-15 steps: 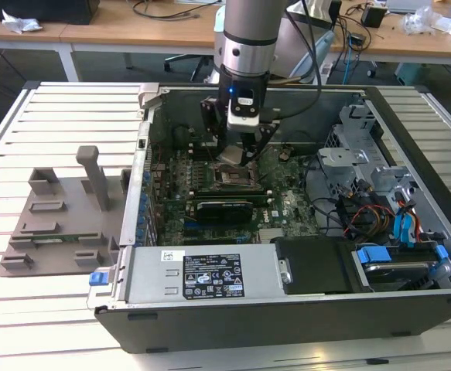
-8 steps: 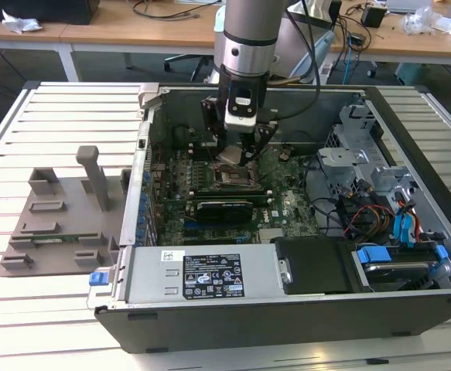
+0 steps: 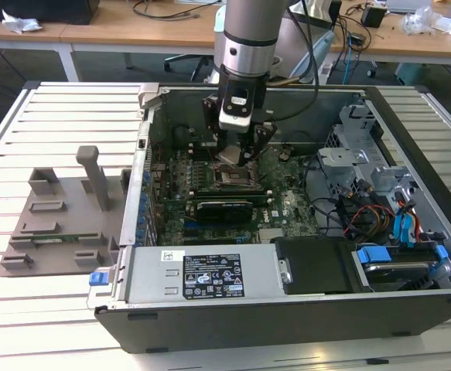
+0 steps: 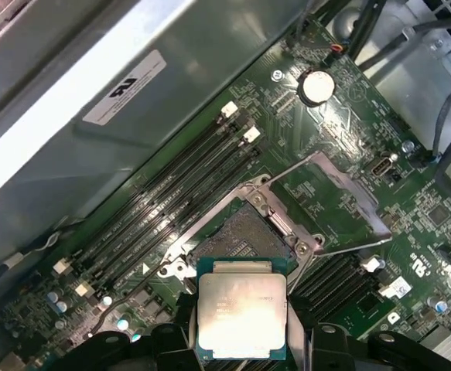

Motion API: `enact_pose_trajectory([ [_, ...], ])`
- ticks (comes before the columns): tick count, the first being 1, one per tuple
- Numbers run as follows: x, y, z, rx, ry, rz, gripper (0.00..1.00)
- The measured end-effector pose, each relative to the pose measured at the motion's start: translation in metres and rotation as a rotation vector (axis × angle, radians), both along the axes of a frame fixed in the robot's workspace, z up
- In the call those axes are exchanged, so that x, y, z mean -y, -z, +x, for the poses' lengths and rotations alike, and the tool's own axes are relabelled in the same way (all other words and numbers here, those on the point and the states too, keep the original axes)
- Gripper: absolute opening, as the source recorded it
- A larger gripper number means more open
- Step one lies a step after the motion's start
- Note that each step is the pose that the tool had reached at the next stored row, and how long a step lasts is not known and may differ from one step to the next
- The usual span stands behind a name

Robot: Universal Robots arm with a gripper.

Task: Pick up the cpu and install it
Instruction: 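Place the cpu into insertion slot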

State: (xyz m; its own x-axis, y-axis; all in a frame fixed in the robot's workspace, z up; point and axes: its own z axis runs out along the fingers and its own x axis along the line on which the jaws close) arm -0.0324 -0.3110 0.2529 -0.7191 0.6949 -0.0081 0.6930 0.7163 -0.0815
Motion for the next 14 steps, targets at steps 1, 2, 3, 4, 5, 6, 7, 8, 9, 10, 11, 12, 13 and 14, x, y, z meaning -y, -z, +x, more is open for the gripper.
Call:
enact_pose_trajectory([
  [1,0.0000,0.0000,0.0000,0.0000,0.009,0.0000,0.55],
  [2,0.0000,0.0001,0.0000,0.0000,0.023,0.0000,0.55],
  [3,0.0000,0.0001,0.0000,0.0000,0.033,0.0000,0.55],
  [4,0.0000,0.0002,0.0000,0.0000,0.042,0.0000,0.55],
  [5,0.0000,0.0002,0.0000,0.0000,0.051,0.0000,0.55],
  [6,0.0000,0.0002,0.0000,0.0000,0.059,0.0000,0.55],
  [7,0.0000,0.0003,0.0000,0.0000,0.070,0.0000,0.55],
  [8,0.0000,0.0003,0.0000,0.0000,0.078,-0.0001,0.55],
  [9,0.0000,0.0004,0.0000,0.0000,0.097,0.0000,0.55],
  [10,0.0000,0.0005,0.0000,0.0000,0.112,-0.0001,0.55],
  [11,0.0000,0.0005,0.0000,0.0000,0.130,-0.0001,0.55],
  [12,0.0000,0.0005,0.0000,0.0000,0.145,0.0000,0.55],
  [13,0.0000,0.0006,0.0000,0.0000,0.155,-0.0001,0.55],
  [14,0.0000,0.0006,0.0000,0.0000,0.162,0.0000,0.55],
])
